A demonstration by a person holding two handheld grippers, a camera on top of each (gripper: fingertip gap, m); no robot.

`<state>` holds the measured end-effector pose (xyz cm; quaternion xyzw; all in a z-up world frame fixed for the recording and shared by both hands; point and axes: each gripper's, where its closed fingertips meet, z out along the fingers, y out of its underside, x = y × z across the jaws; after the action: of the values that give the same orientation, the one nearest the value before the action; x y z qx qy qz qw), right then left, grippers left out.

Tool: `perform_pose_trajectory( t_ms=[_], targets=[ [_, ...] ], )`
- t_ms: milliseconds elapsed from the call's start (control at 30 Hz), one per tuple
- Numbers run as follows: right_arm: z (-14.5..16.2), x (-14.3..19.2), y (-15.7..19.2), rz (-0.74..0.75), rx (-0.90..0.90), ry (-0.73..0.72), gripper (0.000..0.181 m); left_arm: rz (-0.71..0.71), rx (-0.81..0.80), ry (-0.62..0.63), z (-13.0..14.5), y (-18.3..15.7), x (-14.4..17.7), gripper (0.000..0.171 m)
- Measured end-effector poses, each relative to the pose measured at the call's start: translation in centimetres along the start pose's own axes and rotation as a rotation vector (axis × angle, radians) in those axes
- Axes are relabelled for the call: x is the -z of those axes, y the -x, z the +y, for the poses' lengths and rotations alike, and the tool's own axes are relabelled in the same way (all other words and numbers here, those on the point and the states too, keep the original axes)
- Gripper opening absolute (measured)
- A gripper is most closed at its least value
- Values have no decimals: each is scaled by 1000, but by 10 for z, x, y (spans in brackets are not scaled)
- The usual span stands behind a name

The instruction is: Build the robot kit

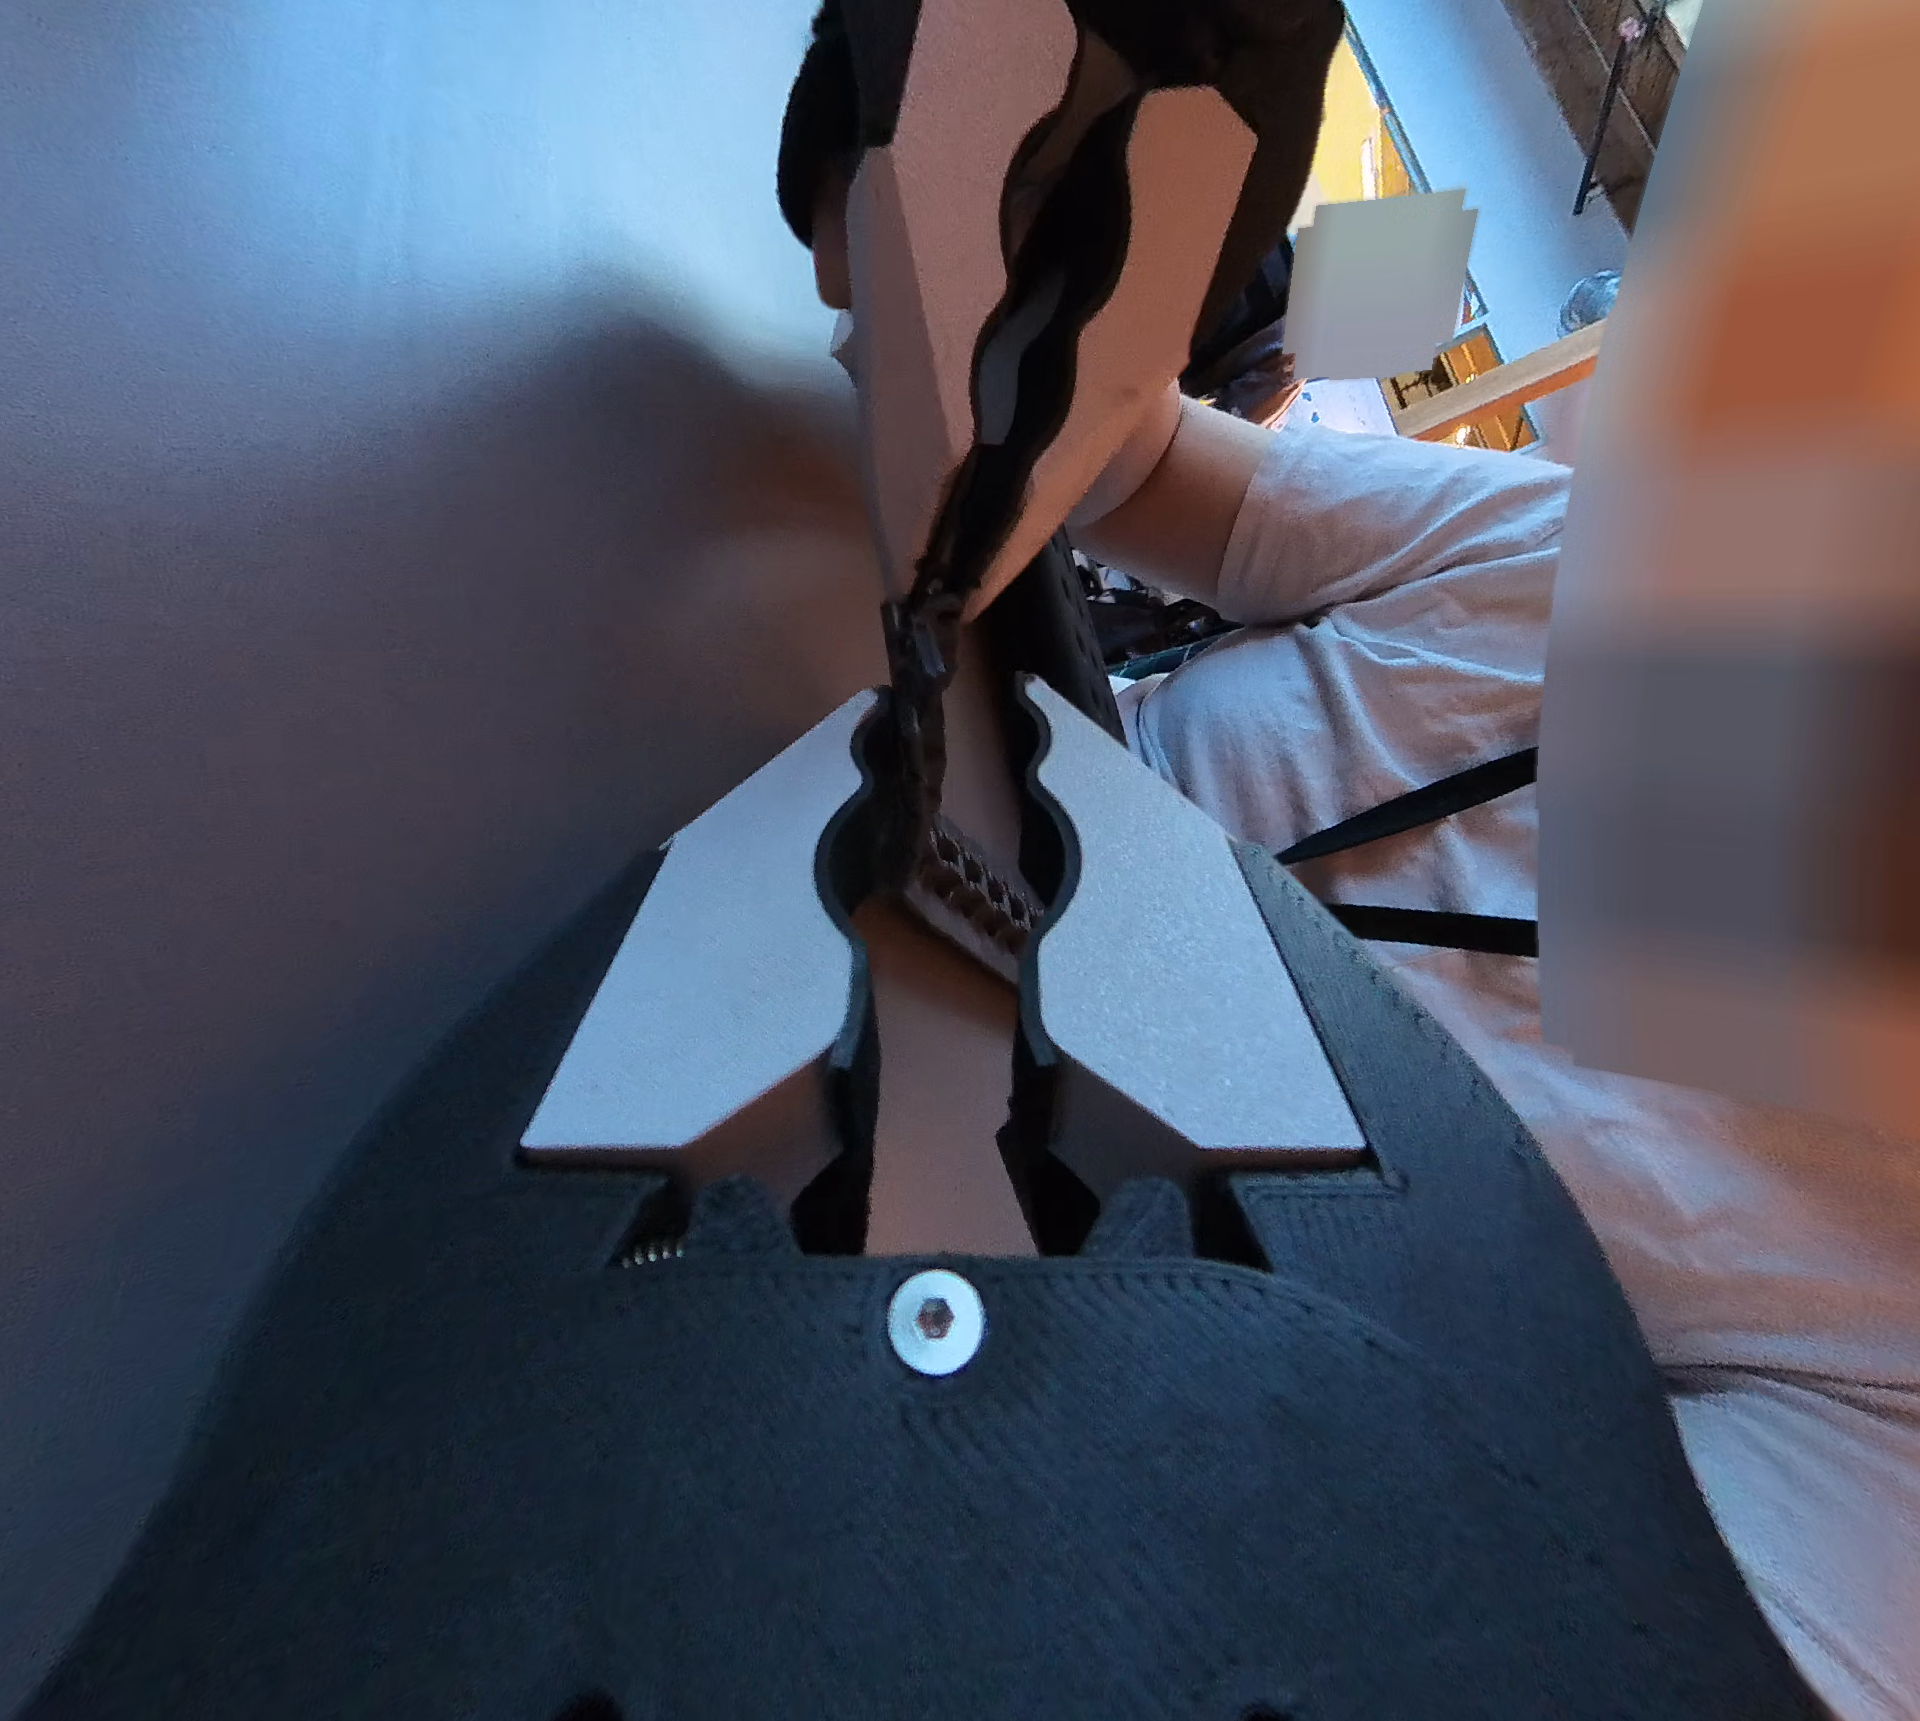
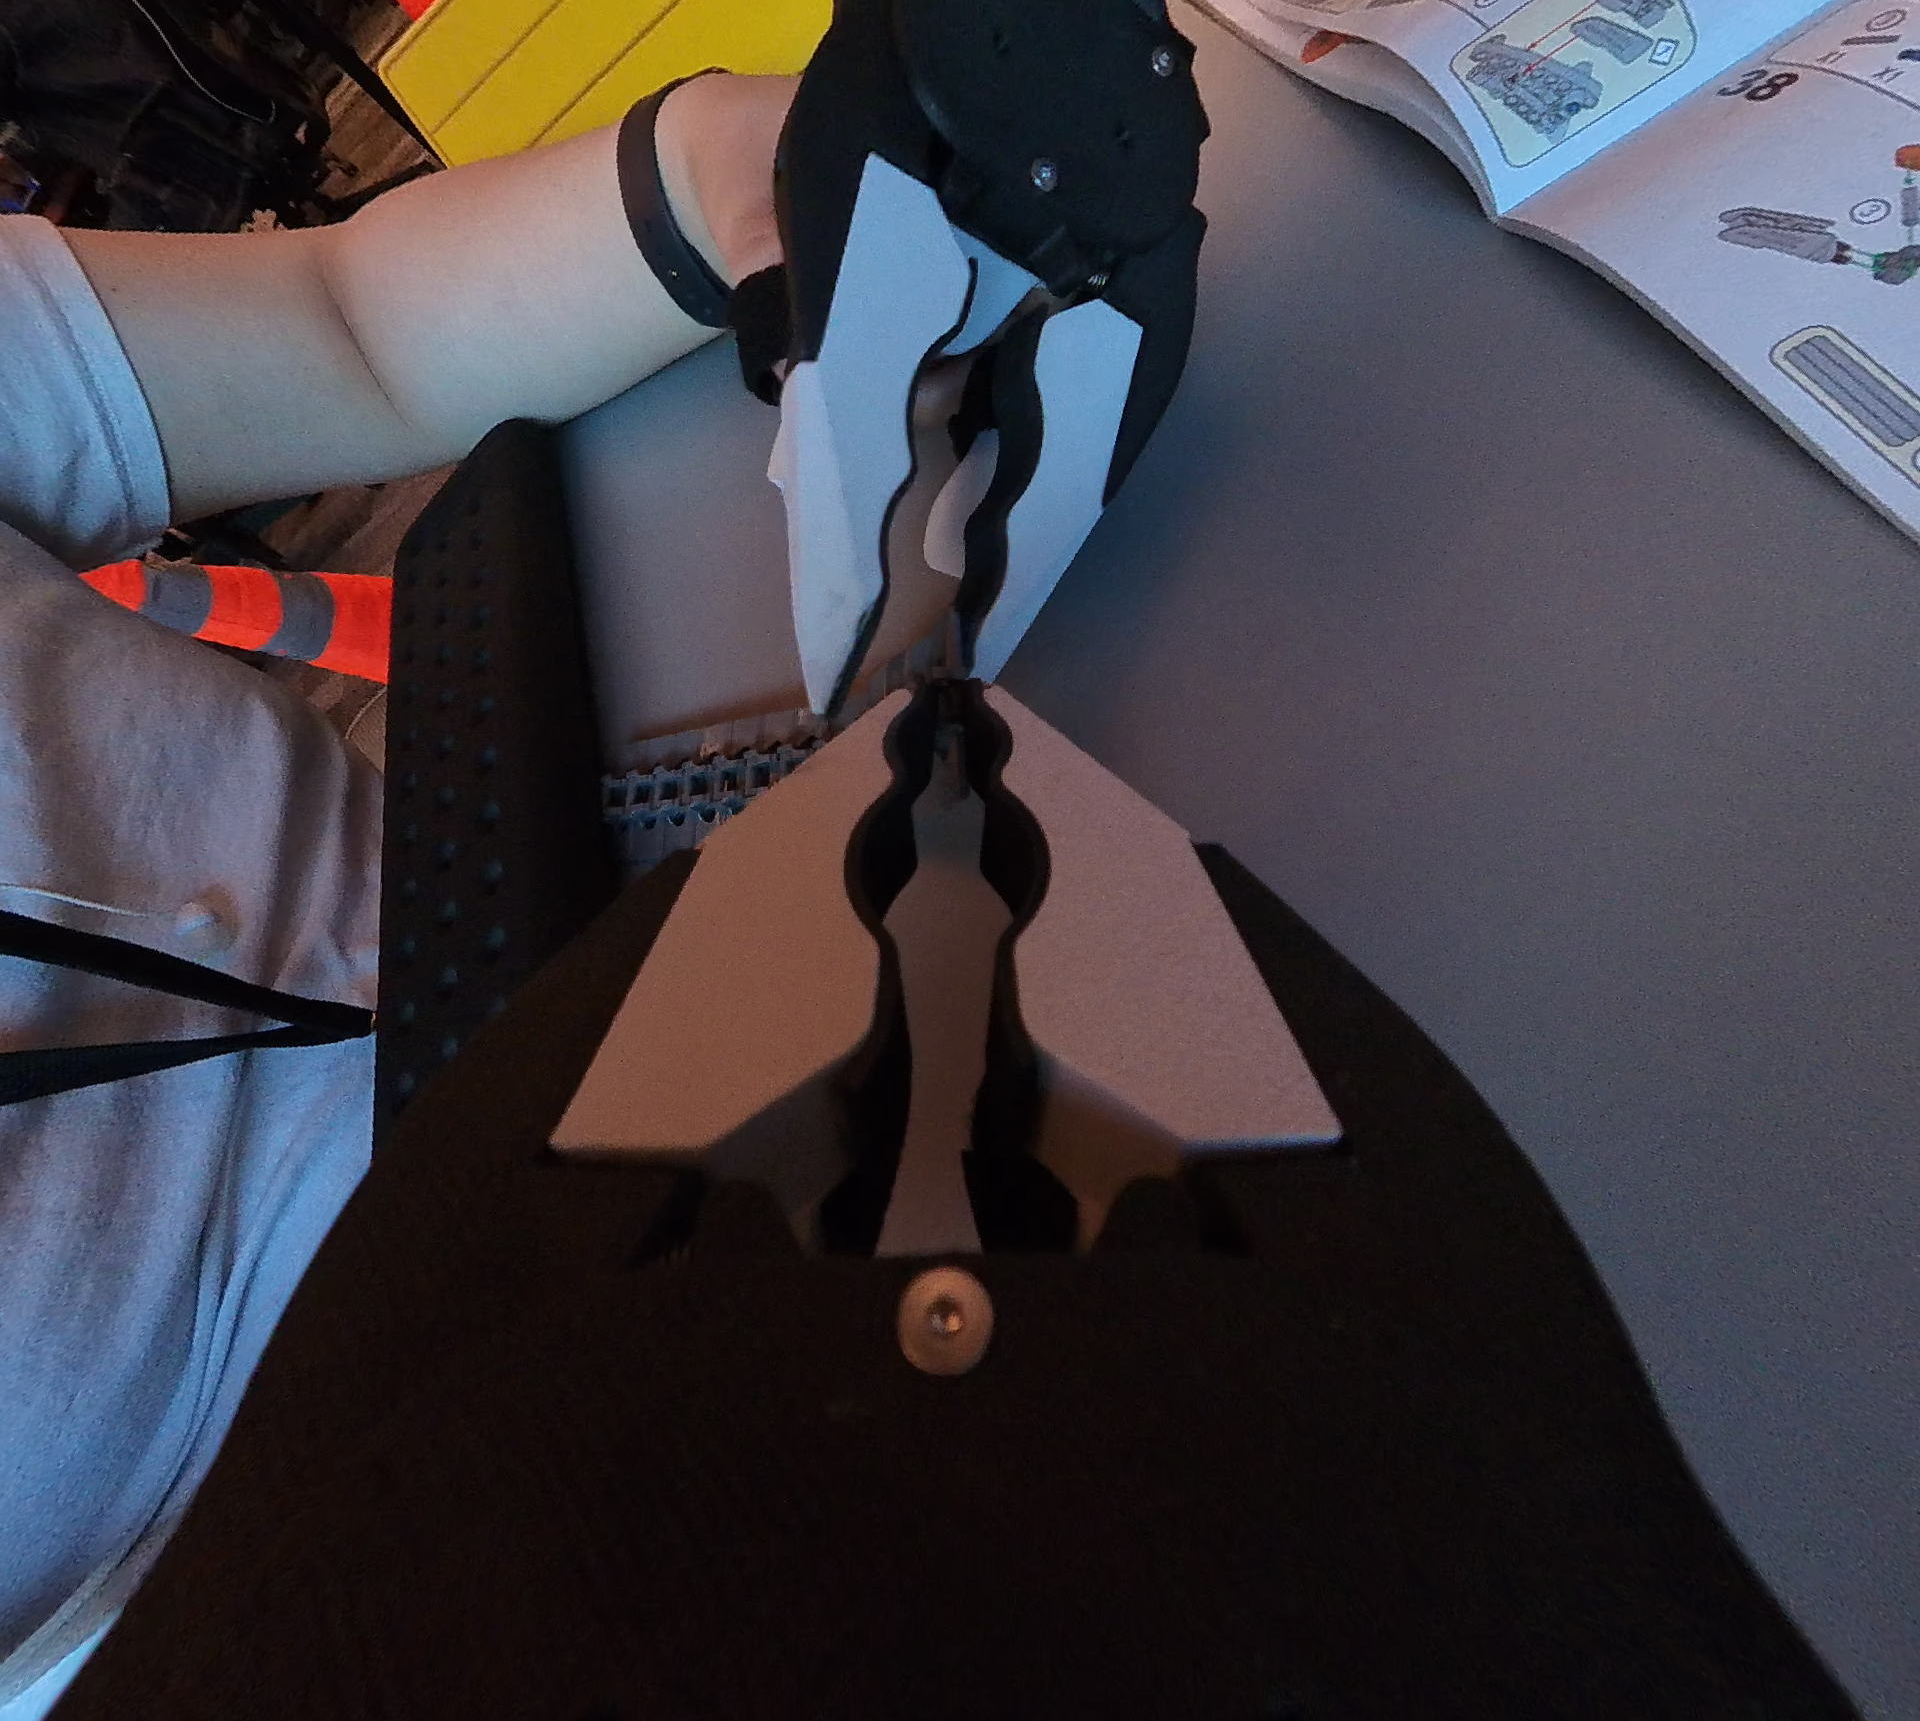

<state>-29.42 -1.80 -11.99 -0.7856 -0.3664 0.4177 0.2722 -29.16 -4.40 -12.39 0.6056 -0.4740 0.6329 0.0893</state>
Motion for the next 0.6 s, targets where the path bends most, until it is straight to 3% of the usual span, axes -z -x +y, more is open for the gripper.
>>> perform_pose_trajectory(
  t_ms=[100, 367, 500, 600],
  targets=[
    [-1, -1, 2, -12, -1, -8, 3, -10, 28, -35, -5, 4, 3, 10],
    [0, -1, -1, -36, -21, -16, 4, -35, -4, -34, -4, 4, 2, 9],
    [5, -3, 0, -105, -100, -10, 26, -32, -17, -35, -4, 3, 2, 9],
    [13, -6, 3, -164, -124, 25, 23, -29, -28, -34, -4, 2, 2, 9]
  ],
)
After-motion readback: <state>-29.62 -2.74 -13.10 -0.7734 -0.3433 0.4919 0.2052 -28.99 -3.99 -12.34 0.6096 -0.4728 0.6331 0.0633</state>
